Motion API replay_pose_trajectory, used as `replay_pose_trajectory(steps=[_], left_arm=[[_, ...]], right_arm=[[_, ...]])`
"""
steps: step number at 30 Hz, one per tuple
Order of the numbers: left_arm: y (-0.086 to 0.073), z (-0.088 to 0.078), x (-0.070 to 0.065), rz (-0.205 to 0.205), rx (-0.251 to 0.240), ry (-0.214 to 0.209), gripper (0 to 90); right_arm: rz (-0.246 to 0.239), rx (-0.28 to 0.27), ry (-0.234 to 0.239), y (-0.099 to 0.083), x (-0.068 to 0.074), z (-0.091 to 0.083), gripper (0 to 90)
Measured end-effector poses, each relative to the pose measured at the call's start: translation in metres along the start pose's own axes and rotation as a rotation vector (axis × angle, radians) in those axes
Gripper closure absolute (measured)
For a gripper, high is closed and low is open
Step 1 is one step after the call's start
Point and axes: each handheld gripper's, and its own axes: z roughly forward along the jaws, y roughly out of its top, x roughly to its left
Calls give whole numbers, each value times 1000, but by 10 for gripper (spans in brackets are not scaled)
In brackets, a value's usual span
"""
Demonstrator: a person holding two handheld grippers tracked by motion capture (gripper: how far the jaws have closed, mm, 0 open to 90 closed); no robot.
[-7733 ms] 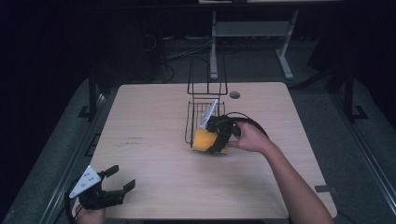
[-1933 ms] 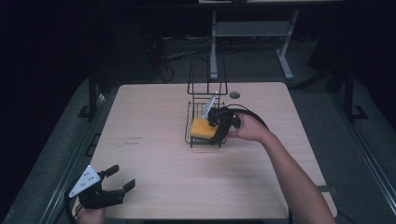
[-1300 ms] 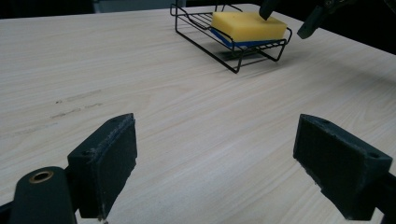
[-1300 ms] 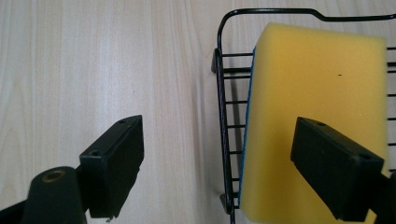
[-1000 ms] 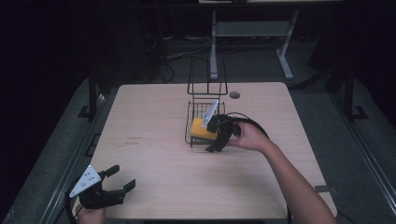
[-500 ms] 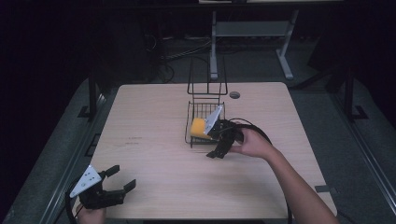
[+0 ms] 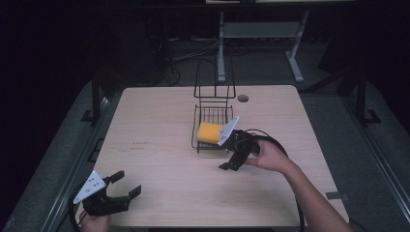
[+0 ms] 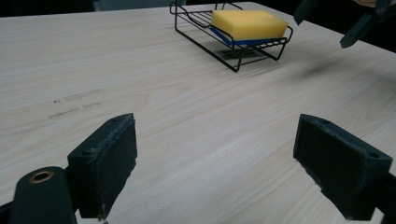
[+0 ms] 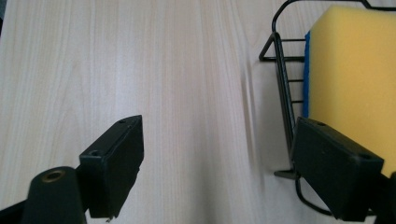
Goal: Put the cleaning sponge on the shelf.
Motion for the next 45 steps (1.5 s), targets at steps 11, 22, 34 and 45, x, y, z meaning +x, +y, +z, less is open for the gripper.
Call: replay_pose_trajectory(steps=[11,22,34,45], left_arm=[[0,2,0,4,5,-6,128],[0,3,-2,10,8,-6,129],[0,3,-1,12,10,-3,129],[0,3,-2,12,11,-2,128]], right_arm=[[39,-9,-7,-25,13,-2,170],[75,1,-18,-47,24,-8,169],[108,5,-26,-66,28,-13,170],[132,22,-30,-83,37,-14,169]])
